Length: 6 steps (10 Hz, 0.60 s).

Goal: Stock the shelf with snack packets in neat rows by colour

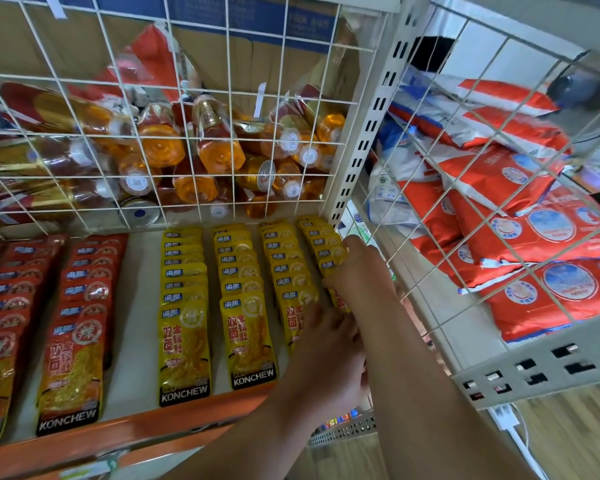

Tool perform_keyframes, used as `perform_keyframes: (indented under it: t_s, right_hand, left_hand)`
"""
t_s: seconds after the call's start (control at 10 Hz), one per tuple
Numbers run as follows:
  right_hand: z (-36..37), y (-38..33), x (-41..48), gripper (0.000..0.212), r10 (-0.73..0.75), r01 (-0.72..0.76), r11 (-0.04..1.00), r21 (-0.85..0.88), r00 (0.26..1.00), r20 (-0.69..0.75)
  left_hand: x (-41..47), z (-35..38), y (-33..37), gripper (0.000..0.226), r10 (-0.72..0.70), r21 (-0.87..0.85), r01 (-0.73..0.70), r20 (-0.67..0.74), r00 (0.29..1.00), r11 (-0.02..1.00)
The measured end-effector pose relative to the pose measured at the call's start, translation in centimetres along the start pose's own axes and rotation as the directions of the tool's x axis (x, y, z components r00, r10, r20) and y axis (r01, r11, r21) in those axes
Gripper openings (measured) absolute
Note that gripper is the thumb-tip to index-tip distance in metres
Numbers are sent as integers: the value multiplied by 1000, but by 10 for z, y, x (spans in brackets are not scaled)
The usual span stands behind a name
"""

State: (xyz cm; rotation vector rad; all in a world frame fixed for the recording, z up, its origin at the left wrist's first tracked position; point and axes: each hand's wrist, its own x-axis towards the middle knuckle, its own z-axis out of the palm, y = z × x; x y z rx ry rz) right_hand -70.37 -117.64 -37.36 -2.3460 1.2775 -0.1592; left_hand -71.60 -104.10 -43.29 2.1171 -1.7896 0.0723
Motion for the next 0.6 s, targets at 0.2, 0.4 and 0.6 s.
perform_keyframes:
  t_s: [0.2,0.4,0.6]
  right_hand:
    - [-6,-1,-5,60,-25,25,1000,9,1000,-10]
    - [-12,-3,-11,59,-48,49,999,23,998,-28]
    - [-11,-9,-21,57,-92,97,993,69,993,-68]
  left_hand:
    - [0,-1,1,38,-6,-20,6,-3,1000,1000]
    - [-4,-10,-1,31,-54,-62,56,30,998,997]
    - [-31,-27,-19,26,-119,-61,112,-114,986,992]
